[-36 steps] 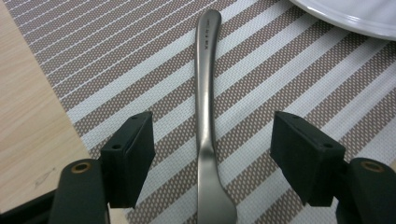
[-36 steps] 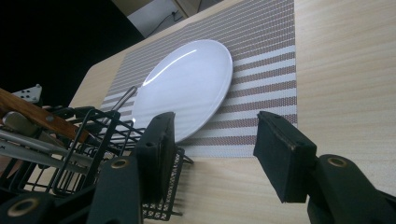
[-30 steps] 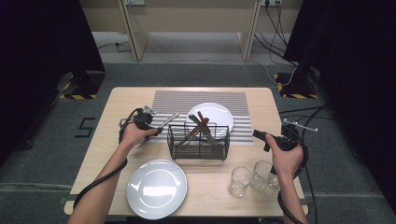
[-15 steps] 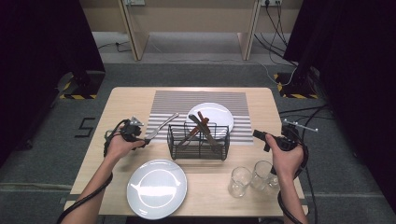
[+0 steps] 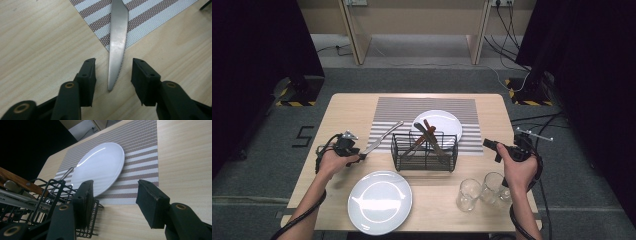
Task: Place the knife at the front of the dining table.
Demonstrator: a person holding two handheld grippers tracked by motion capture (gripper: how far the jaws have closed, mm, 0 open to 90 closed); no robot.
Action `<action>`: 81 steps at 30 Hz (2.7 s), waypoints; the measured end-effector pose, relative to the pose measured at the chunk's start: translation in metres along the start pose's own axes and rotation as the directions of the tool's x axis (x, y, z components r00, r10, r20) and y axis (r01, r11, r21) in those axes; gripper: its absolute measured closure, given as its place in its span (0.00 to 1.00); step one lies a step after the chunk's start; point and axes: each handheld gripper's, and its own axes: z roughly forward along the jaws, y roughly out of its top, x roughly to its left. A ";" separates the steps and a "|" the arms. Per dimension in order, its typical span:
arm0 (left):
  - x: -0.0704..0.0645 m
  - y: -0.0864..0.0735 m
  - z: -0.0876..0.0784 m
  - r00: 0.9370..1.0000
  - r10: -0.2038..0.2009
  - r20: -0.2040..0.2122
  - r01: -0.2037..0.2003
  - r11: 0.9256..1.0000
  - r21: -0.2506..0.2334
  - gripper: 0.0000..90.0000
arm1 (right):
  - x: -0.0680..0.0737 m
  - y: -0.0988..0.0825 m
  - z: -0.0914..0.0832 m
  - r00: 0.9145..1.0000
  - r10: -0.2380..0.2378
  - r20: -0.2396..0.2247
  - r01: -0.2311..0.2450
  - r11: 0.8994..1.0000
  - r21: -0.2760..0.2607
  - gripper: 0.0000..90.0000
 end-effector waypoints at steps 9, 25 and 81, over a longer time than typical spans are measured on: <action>0.002 0.007 0.002 0.999 -0.005 0.039 0.004 1.000 0.028 0.76 | 0.000 0.000 0.000 1.000 -0.003 -0.008 0.003 1.000 -0.001 0.52; -0.026 0.013 0.005 0.997 0.053 0.053 -0.055 0.998 0.039 0.86 | 0.000 0.002 -0.001 1.000 -0.003 -0.017 0.003 1.000 -0.005 0.52; -0.045 0.051 0.031 0.999 0.016 0.047 -0.018 0.999 0.035 0.88 | -0.002 0.002 0.000 1.000 0.001 -0.019 -0.001 1.000 -0.004 0.52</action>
